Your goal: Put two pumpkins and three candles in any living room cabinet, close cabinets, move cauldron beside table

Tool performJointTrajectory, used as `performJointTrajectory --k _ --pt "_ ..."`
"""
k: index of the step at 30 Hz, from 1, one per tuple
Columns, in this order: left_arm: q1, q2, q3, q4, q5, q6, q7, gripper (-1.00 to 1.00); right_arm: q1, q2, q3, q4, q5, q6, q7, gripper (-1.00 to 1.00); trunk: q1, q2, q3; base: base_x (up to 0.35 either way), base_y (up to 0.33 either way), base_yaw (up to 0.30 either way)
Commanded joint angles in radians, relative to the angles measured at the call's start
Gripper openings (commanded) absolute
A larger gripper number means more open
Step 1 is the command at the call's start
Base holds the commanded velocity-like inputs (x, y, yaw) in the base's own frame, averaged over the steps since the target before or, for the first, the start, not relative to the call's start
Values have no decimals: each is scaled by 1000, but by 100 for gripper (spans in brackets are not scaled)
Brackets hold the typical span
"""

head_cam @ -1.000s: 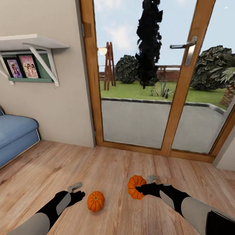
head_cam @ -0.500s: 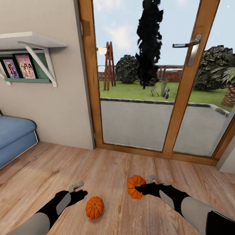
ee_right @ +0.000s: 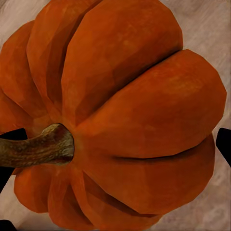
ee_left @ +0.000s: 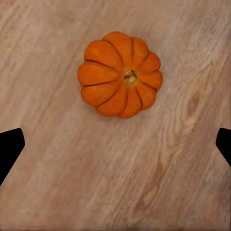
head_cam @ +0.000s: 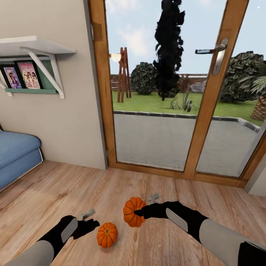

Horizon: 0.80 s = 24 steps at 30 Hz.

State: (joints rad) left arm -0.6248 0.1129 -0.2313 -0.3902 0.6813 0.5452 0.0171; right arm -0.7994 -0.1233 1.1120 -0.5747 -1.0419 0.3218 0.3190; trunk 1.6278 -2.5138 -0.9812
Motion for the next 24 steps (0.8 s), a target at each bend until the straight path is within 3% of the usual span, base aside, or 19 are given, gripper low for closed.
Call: performJointTrajectory --k 1,4,15,18,24 --pt "-2 2 -5 3 6 12 0 100 -2 -1 4 -3 -7 3 0 -100 0 0 -1 0 0 0" --pt "-4 3 -4 25 7 44 -10 100 -4 -3 3 -6 -8 5 0 -100 0 0 -1 0 0 0" --pt "-8 4 -5 36 2 58 -47 100 -26 -19 -1 -14 -9 5 1 -100 0 0 -1 0 0 0" --pt "-53 5 -5 39 1 74 -48 100 -29 -22 -1 -14 -9 5 0 -100 0 0 -1 0 0 0" --pt "-67 5 -9 39 0 104 -50 100 -29 -35 -1 -23 -9 6 1 -100 0 0 -1 0 0 0"
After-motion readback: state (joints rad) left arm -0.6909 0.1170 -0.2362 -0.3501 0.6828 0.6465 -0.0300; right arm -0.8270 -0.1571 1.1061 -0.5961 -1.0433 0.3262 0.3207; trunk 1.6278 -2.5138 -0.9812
